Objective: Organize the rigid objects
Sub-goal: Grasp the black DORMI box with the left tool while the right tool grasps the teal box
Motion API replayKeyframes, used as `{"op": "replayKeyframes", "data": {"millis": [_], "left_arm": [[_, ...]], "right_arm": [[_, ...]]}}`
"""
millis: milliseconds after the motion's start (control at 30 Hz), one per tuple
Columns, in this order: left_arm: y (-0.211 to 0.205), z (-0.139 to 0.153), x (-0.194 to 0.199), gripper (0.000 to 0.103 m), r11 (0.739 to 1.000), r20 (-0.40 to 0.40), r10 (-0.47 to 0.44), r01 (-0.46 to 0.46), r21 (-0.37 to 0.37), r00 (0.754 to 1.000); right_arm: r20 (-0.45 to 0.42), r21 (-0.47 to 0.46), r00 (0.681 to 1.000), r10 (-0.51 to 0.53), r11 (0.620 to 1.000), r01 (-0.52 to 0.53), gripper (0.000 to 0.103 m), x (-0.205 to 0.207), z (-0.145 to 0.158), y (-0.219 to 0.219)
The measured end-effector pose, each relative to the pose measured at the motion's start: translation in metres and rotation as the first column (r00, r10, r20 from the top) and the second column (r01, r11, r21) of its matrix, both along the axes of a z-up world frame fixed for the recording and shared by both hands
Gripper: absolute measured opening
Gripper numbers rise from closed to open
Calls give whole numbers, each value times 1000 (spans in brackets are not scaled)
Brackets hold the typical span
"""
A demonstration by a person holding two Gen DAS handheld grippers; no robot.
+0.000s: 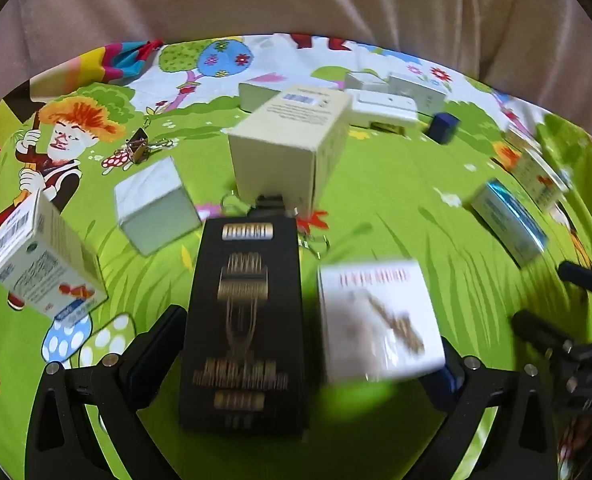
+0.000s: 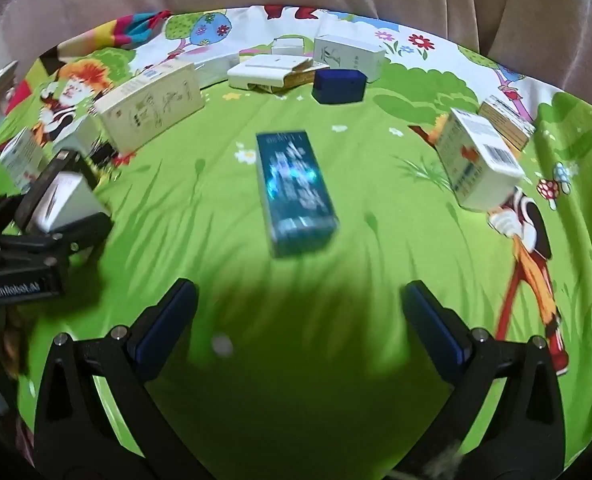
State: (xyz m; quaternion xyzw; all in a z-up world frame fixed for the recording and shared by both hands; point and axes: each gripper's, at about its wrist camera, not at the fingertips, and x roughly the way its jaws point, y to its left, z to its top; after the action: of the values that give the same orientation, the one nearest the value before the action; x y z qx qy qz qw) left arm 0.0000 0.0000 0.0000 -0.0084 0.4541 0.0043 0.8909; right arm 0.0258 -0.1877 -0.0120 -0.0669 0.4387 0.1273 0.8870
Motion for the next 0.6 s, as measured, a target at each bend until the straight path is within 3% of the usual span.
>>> {"op": "replayKeyframes", "data": {"millis": [233, 267, 300, 333, 400, 600], "left_arm": [[-1, 2, -3, 103, 1000, 1, -24, 24, -3, 1000], [-3, 3, -4, 100, 999, 13, -30, 30, -17, 999], [-6, 5, -5, 86, 999, 34, -41, 42, -26, 999], [-11, 6, -5, 81, 999, 45, -46, 47, -18, 998], [-18, 5, -1, 81, 998, 43, -57, 57, 4, 997], [-1, 8, -14, 81, 986, 96, -39, 54, -155, 995]], "right_arm": [[-7, 7, 1000, -10, 1000, 10, 103, -13, 0, -40], [-5, 8, 1000, -30, 1000, 30, 103, -11, 0, -47], [2, 14, 999, -41, 999, 41, 103, -9, -1, -51], [-3, 14, 999, -45, 999, 45, 103, -7, -1, -53], [-14, 21, 999, -45, 999, 46, 103, -4, 0, -55], [-2, -33, 997, 74, 997, -74, 103, 13, 3, -19]]}}
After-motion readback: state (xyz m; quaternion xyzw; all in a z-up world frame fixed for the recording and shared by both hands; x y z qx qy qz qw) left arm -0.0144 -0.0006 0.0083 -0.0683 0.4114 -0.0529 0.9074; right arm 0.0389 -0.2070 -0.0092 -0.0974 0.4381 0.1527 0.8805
